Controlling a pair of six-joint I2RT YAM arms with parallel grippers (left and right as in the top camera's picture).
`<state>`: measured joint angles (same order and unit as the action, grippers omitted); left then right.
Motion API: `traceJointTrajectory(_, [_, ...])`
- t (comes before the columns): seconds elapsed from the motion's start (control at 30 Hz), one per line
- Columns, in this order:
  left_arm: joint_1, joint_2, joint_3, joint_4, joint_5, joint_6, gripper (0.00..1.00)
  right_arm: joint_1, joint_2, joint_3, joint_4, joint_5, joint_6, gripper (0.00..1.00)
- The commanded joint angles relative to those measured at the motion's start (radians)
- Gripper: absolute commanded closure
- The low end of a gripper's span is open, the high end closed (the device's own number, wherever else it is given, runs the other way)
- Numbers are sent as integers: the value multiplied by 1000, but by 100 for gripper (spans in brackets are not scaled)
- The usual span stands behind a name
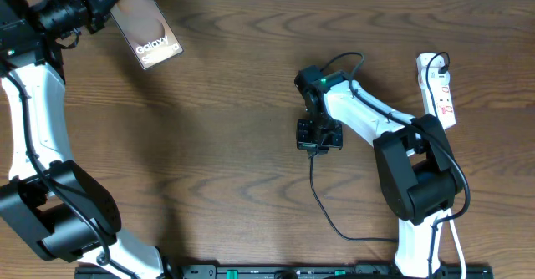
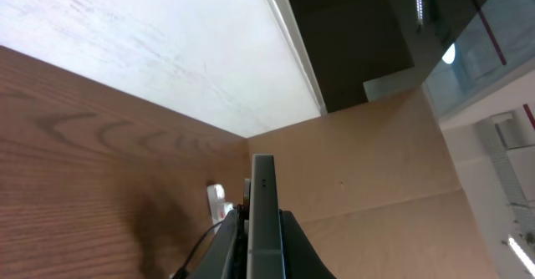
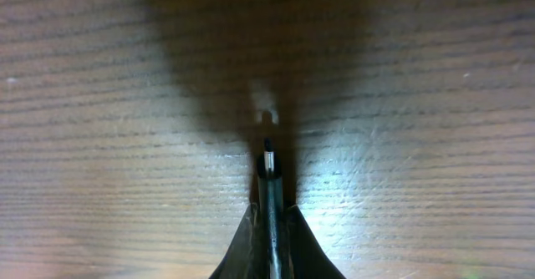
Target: Plug charger to phone and switch on socket
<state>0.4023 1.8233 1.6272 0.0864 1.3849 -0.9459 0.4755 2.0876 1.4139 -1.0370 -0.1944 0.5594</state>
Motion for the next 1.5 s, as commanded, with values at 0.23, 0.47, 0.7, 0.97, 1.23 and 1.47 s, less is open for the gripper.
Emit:
traceJointTrajectory(0.23, [0,-11,6,9,25,-9,93,9,39,-43,12,-7,21,99])
traceJointTrajectory(0.47, [0,-11,6,9,29,-5,92,10,39,-40,108,-121,-30,99])
traceJointTrajectory(0.7, [0,-11,6,9,39,6,93,10,37,-39,321,-657,-365,99])
traceJointTrajectory(0.97, [0,-11,6,9,43,10,93,11,37,-39,569,-1243,-542,99])
traceJointTrajectory(1.23, [-1,-11,6,9,44,10,92,24,37,-39,772,-1368,-463,99])
traceJointTrajectory(1.47, [-26,-11,6,9,47,42,92,71,37,-39,1025,-1367,-256,99])
